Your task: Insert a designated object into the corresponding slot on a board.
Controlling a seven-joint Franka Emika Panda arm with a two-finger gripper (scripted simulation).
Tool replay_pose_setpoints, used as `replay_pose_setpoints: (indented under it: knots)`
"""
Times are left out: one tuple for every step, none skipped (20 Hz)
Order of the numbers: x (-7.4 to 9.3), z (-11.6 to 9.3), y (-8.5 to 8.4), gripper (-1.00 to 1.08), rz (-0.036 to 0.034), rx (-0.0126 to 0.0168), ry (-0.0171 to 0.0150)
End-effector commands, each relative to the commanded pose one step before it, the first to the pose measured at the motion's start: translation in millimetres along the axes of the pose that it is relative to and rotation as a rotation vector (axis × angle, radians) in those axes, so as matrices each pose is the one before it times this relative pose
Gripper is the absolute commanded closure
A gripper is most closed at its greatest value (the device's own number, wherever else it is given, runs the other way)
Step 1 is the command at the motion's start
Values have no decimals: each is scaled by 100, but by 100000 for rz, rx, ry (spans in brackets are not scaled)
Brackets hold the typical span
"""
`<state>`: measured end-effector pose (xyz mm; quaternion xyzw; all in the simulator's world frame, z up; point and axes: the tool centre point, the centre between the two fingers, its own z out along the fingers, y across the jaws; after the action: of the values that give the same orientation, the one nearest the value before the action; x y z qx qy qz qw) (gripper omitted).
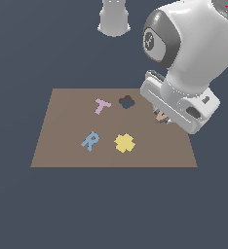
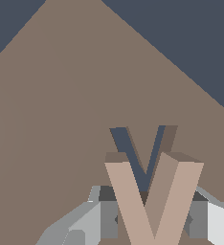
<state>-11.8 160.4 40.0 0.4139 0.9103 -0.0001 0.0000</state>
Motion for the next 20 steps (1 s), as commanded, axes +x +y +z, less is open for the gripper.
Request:
replay_pose_setpoints:
  knots:
    - [1374,-31,424,108,-3972,39,-92]
    - [295,-4,88,108,-783,5,4]
    - [160,-1,40,108,-414,5,4]
    - [27,2,-8,108,-48,5,4]
    - [-109,4,-57,108,324,4,4]
    - [-157,5,-69,108,450,3,3]
    - [-60,2,-25,108,169,1,1]
    - [184,5,88,108,-356,-11,65]
    - [0,41,0,108,0,0,0]
    - [-25,122,-13,108,48,2,-9]
    - [-43,203,-24,108,83,3,-16]
    - [-49,265,-29,108,96,5,-19]
    - [-34,204,-22,108,67,5,-14]
    - [-24,123,-16,108,48,4,-11]
    - [1,41,-1,108,0,0,0]
    - [0,0,0,-92,0,0,0]
    - [0,0,0,-92,0,0,0]
    - [0,0,0,-92,0,0,0]
    - [0,0,0,-92,0,0,0]
    - [0,0,0,-92,0,0,0]
